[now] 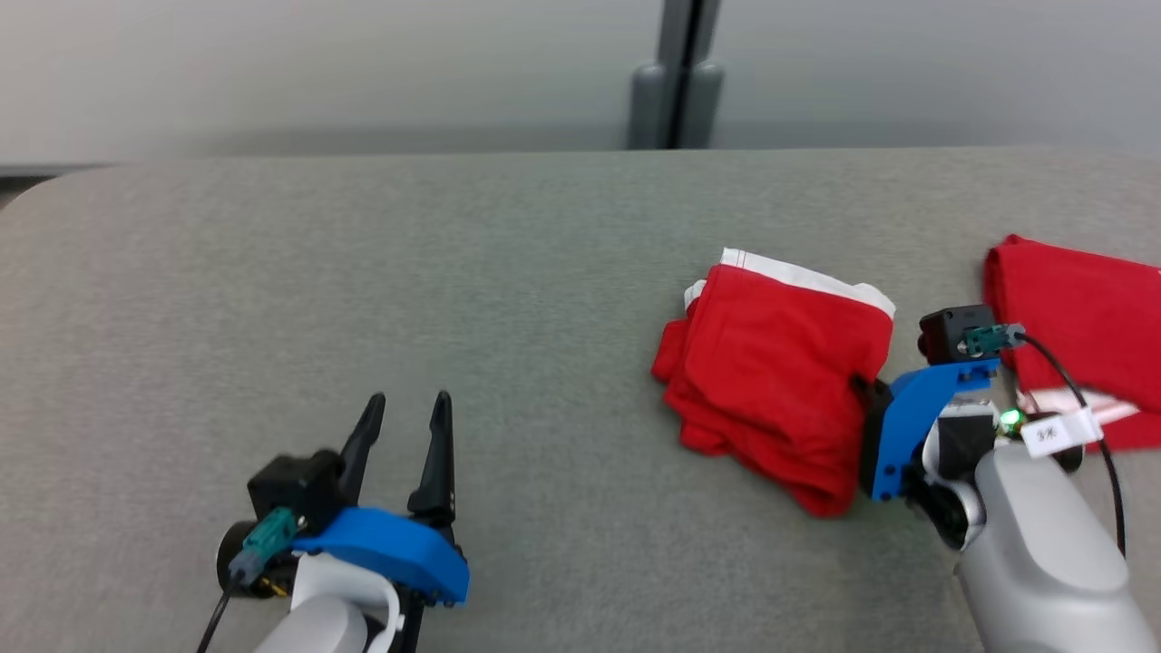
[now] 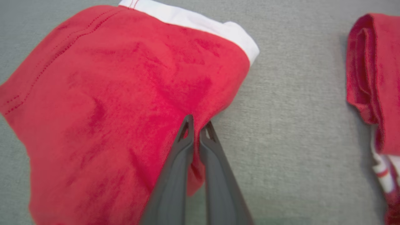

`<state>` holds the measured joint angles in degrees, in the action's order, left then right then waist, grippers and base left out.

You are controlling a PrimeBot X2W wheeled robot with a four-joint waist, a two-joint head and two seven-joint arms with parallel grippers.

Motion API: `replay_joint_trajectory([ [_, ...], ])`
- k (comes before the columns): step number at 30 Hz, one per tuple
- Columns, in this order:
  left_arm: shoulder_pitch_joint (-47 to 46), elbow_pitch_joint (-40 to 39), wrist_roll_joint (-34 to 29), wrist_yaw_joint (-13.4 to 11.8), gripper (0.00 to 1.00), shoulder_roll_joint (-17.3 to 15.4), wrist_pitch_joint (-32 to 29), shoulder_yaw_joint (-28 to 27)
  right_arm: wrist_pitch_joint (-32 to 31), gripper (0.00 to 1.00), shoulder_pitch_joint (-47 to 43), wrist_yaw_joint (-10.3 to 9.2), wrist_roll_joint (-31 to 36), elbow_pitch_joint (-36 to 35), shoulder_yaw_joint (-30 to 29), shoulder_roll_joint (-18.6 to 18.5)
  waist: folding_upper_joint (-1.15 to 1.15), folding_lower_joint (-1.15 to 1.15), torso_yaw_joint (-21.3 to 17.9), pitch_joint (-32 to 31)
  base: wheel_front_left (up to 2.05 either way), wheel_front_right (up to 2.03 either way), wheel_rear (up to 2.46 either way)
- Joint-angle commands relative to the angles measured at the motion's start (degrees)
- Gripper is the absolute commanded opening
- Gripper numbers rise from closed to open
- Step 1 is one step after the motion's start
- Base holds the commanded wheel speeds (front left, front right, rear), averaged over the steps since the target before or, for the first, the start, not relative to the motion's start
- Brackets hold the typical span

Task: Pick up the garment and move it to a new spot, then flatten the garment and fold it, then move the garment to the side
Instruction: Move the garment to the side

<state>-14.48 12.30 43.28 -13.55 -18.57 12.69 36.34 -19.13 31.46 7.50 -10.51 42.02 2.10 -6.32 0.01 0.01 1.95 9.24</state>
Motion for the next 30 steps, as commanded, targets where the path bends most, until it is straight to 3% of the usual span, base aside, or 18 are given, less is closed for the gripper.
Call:
replay_joint_trajectory([
  [1, -0.96, -0.76, -0.48, -0.20, 1.00, -0.48, -0.07, 0.13, -0.16, 0.00, -0.53, -0.01, -0.86, -1.41, 1.00, -0.92, -0.01, -0.01, -3.82, -1.33, 0.00, 0.00, 0.00],
  [8, -2.63, -3.51, -1.40, -1.00, 1.00, -1.87, -1.19, 0.19, -1.87, 0.00, -2.08, -0.01, -3.14, -9.81, 4.87, -4.64, -0.01, -0.01, -12.01, 1.63, 0.00, 0.00, 0.00],
  [15, -3.53, -4.94, -1.87, -1.41, 1.00, -2.38, -2.05, 0.53, -4.03, 0.00, -3.27, -0.01, -4.07, -15.71, 6.31, -6.86, -0.01, -0.01, -14.62, 3.07, 0.00, 0.00, 0.00],
  [20, -3.77, -5.46, -1.94, -1.32, 1.00, -2.25, -2.18, 0.66, -5.86, 0.00, -1.30, -0.01, -2.64, -18.73, 6.85, -10.65, -0.01, -0.01, -12.96, 3.38, 0.00, 0.00, 0.00],
  [30, -4.54, -6.86, -2.40, -1.49, 1.00, -2.19, -2.01, 1.10, -11.43, 0.00, 3.55, -0.01, -0.71, -18.57, 3.48, -23.89, -0.01, -0.01, -5.93, 6.39, 0.00, 0.00, 0.00],
])
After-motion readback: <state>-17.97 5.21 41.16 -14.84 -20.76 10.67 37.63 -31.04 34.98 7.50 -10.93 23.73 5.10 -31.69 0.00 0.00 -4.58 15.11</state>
